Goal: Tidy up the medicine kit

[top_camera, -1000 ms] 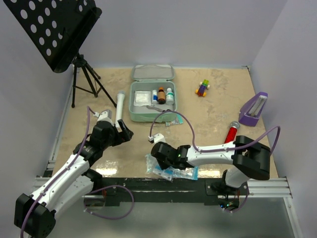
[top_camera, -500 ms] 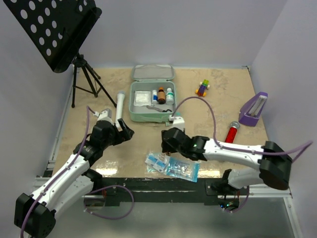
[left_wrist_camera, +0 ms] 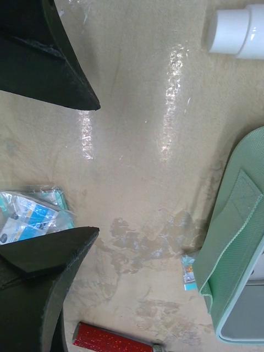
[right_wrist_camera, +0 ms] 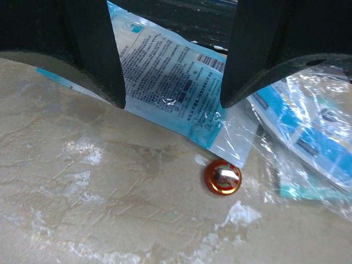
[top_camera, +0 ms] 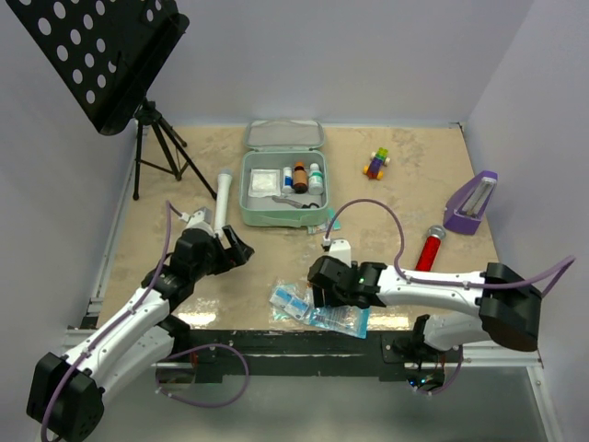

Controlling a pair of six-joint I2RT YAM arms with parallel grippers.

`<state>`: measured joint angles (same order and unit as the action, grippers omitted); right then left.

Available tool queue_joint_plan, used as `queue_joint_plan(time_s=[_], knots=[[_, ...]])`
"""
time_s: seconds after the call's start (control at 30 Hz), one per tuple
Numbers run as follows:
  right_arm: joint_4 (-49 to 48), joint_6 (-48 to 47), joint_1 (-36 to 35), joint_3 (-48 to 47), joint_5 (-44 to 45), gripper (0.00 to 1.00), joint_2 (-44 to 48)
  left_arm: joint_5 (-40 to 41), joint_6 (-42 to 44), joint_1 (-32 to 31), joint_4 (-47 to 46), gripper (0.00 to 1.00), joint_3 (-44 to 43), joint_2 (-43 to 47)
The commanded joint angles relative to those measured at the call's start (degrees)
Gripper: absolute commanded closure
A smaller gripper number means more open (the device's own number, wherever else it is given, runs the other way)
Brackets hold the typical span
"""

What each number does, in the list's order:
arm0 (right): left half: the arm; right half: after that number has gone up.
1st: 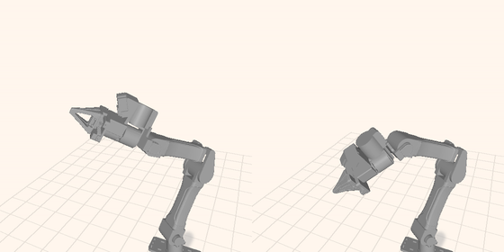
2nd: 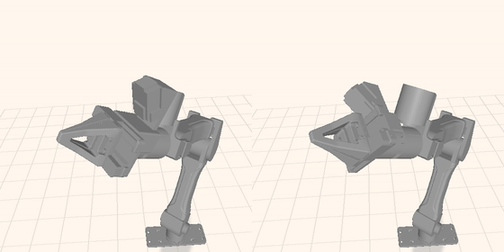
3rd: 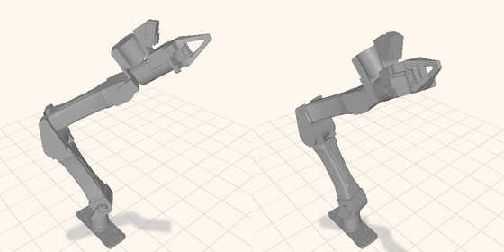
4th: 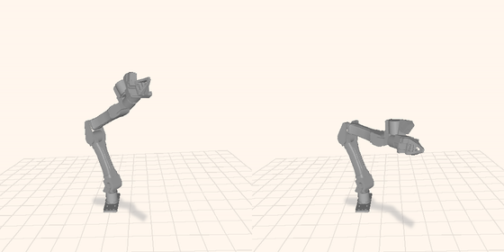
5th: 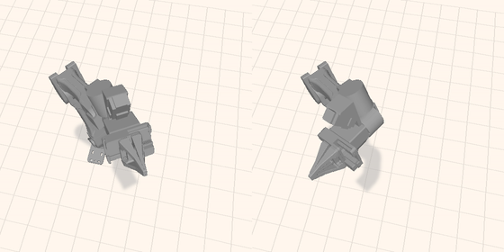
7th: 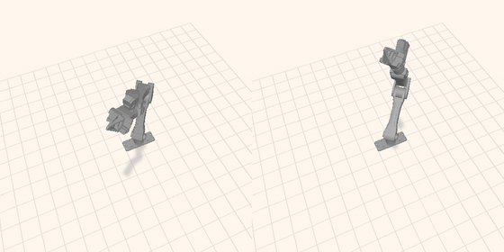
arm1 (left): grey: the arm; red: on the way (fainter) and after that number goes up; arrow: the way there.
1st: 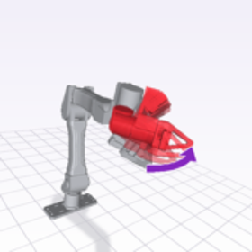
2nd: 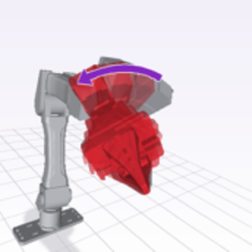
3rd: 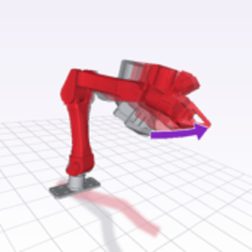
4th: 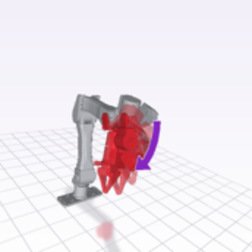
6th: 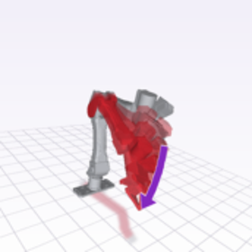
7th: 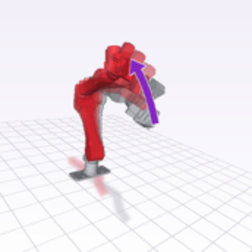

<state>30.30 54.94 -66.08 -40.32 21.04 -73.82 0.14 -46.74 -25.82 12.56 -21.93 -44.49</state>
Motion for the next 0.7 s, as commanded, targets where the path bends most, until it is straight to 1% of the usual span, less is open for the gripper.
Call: queue_joint_plan(time_s=[0.0,0.17,0.23,0.3,0.37,0.43,0.47,0.57,0.67], knots=[[4.41,-1.41,-1.41,-3.01,-1.61,0.28,-3.07,-2.34,-1.51,0.34,-4.12,0.1,0.84,0.37],[1.35,-3.25,-2.82,-2.14,-4.15,0.31,-8.09,-2.34,-1.34,0.34,-4.12,0.1,1.01,0.28],[-1.03,-4.13,-2.91,-1.52,-5.65,0.37,-9.67,-2.17,-1.34,0.34,-4.12,0.1,0.93,0.37],[-1.21,-4.48,-3.09,-2.48,-5.04,0.44,-10.99,-1.99,-1.16,0.34,-3.94,0.1,0.93,0.37],[-2.44,-4.66,-3.09,-2.84,-5.3,0.54,-11.25,-1.99,-1.16,0.34,-3.86,0.1,0.84,0.37],[-3.58,-4.66,-3.09,-3.01,-5.39,0.68,-11.34,-1.81,-1.07,0.34,-3.33,0.1,0.58,0.37],[-4.19,-4.84,-3.09,-3.01,-5.57,0.78,-11.34,-1.72,-0.98,0.34,-3.33,0.1,0.58,0.37],[-4.38,-4.23,-3.09,-3.19,-5.57,1.0,-10.38,-1.55,-0.98,0.34,-2.98,0.1,0.31,0.37],[-1.14,-3.7,-3.09,-5.11,-3.38,1.0,-7.31,-1.46,-0.81,0.34,-2.89,0.1,-0.04,0.28]])
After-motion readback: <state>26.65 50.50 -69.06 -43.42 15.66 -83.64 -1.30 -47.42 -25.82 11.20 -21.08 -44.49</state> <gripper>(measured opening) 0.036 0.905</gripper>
